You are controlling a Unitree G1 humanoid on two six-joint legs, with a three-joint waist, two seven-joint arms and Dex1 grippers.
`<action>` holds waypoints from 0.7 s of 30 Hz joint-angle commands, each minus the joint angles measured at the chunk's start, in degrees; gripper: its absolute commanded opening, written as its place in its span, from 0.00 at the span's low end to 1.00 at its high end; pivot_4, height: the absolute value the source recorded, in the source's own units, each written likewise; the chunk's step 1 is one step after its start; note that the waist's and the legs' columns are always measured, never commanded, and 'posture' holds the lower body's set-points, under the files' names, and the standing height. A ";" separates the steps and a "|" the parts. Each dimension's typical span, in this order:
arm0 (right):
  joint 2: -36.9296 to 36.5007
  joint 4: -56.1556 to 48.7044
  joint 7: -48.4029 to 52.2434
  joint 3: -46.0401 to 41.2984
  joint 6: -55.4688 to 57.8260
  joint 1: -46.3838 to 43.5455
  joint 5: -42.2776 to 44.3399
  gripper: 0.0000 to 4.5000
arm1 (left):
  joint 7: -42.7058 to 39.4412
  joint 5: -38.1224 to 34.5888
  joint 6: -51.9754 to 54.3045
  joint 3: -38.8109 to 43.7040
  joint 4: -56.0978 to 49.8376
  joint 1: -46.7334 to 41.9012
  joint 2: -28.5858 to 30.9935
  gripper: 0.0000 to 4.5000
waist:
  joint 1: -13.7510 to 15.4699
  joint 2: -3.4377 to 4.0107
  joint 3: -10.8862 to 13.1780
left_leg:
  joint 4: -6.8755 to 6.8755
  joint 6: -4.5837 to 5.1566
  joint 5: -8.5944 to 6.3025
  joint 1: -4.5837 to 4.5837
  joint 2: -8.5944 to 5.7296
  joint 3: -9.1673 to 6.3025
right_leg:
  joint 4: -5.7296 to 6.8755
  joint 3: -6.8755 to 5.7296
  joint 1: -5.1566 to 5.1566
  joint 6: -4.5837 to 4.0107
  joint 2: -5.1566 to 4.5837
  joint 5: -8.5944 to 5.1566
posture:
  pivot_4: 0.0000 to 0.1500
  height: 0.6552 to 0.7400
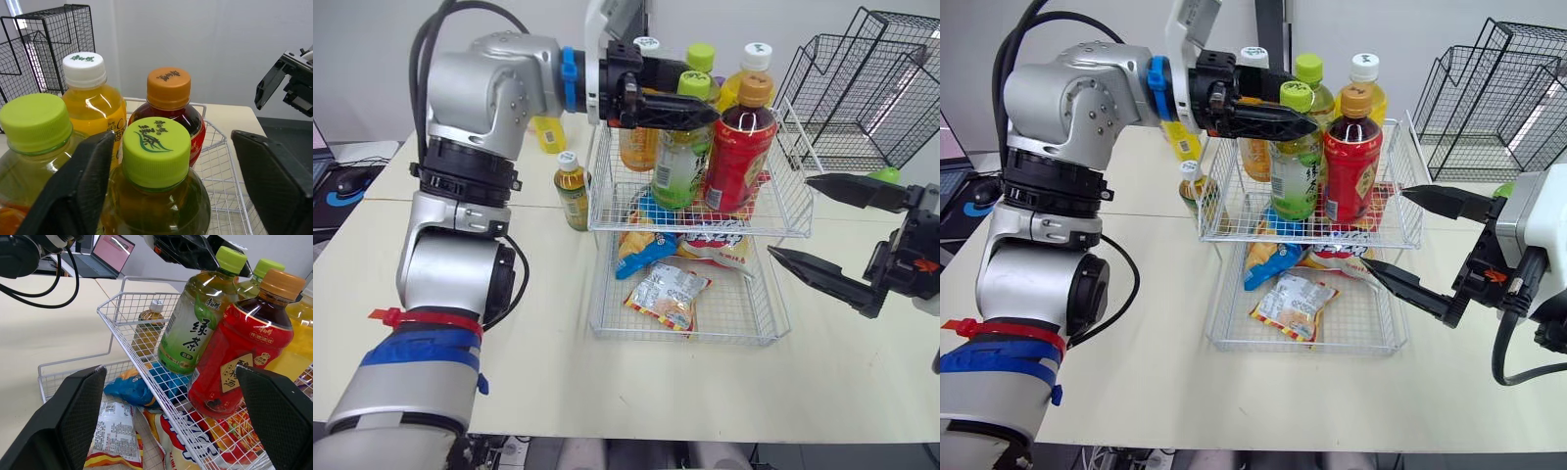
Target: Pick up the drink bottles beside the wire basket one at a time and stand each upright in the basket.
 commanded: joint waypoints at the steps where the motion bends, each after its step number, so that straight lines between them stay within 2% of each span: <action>1: -0.75 -0.81 -0.18 -2.02 -0.71 0.20 0.76 1.00 | -1.77 -1.37 0.12 3.46 -2.24 -1.92 3.13 0.99 | -0.12 0.01 0.00 | 0.00 0.00 0.00 0.01 0.00 0.00 | 0.00 0.01 0.00 0.00 0.00 0.00 | 1.00 0.95; 8: -0.06 -1.41 -0.11 -1.51 -1.27 0.80 0.60 1.00 | -3.14 -3.83 4.23 8.02 -7.37 0.57 12.00 0.99 | -0.09 0.01 -0.01 | -0.01 0.00 0.00 0.02 0.05 -0.02 | 0.00 -0.02 0.00 0.00 0.02 0.00 | 1.00 0.95; 14: 1.09 -2.06 -0.73 3.53 -3.21 -0.27 -0.46 1.00 | 5.39 -1.76 1.54 13.14 -9.84 5.77 14.92 0.99 | 0.10 0.03 -0.02 | 0.04 0.00 0.00 0.15 0.05 -0.08 | 0.04 -0.07 0.16 0.01 0.00 0.00 | 1.00 0.95; 21: 2.58 -2.99 -2.06 5.19 -4.60 -0.36 -1.23 1.00 | 13.83 3.84 -9.33 15.85 -8.93 16.67 17.35 0.99 | 0.09 0.02 -0.03 | 0.08 0.00 0.00 0.15 0.09 -0.10 | 0.07 -0.10 0.16 -0.01 -0.01 0.01 | 1.00 0.95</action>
